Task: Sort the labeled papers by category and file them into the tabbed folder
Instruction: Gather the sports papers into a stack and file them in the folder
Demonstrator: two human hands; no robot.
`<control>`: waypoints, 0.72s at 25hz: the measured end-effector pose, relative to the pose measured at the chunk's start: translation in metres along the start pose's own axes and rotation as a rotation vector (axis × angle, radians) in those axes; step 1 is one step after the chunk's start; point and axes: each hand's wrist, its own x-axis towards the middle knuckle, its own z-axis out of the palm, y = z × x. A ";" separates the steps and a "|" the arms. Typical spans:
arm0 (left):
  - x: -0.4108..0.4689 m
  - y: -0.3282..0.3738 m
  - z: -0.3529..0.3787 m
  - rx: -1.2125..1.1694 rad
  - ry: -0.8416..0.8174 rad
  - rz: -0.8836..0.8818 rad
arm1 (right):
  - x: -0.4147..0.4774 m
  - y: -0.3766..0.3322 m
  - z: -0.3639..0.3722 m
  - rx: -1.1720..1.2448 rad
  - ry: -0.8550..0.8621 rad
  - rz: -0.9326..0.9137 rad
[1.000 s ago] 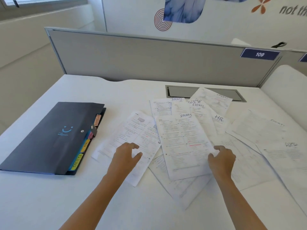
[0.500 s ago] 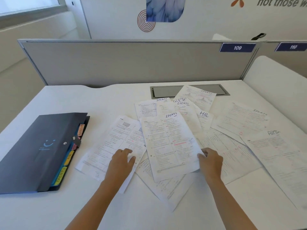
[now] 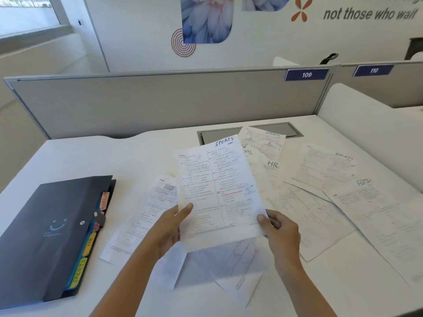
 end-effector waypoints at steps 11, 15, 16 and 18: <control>-0.008 -0.013 -0.060 -0.007 0.315 0.108 | 0.086 -0.002 0.025 -0.299 0.049 -0.103; -0.007 -0.014 -0.069 0.005 0.348 0.096 | 0.134 0.003 0.040 -0.672 -0.071 -0.212; -0.007 -0.014 -0.070 0.005 0.362 0.092 | 0.144 0.002 0.042 -0.776 -0.112 -0.159; -0.006 -0.014 -0.072 -0.005 0.371 0.091 | 0.155 0.001 0.043 -0.997 -0.159 -0.058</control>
